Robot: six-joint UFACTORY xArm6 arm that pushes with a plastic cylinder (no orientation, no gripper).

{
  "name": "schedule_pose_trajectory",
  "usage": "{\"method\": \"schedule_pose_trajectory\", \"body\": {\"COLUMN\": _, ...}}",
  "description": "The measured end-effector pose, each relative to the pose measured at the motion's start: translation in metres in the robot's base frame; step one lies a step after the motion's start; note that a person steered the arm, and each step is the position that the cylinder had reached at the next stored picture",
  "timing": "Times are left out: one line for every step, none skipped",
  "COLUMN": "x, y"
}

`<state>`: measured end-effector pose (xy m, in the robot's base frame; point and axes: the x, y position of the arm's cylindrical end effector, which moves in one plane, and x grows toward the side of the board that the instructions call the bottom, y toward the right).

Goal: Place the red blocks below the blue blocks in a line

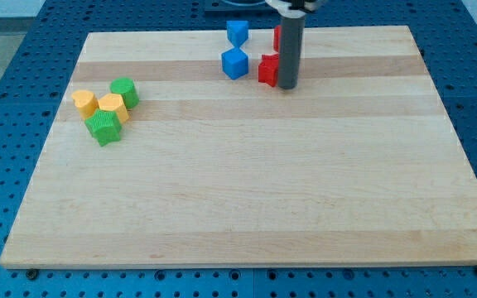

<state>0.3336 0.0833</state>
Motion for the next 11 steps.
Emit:
{"method": "schedule_pose_trajectory", "body": {"x": -0.045, "y": 0.029}}
{"method": "schedule_pose_trajectory", "body": {"x": -0.049, "y": -0.045}}
{"method": "schedule_pose_trajectory", "body": {"x": 0.008, "y": -0.091}}
{"method": "schedule_pose_trajectory", "body": {"x": 0.003, "y": -0.051}}
{"method": "schedule_pose_trajectory", "body": {"x": -0.041, "y": 0.002}}
{"method": "schedule_pose_trajectory", "body": {"x": -0.114, "y": 0.068}}
{"method": "schedule_pose_trajectory", "body": {"x": -0.142, "y": 0.053}}
{"method": "schedule_pose_trajectory", "body": {"x": -0.13, "y": -0.008}}
{"method": "schedule_pose_trajectory", "body": {"x": -0.124, "y": -0.053}}
{"method": "schedule_pose_trajectory", "body": {"x": -0.104, "y": -0.055}}
{"method": "schedule_pose_trajectory", "body": {"x": -0.038, "y": -0.03}}
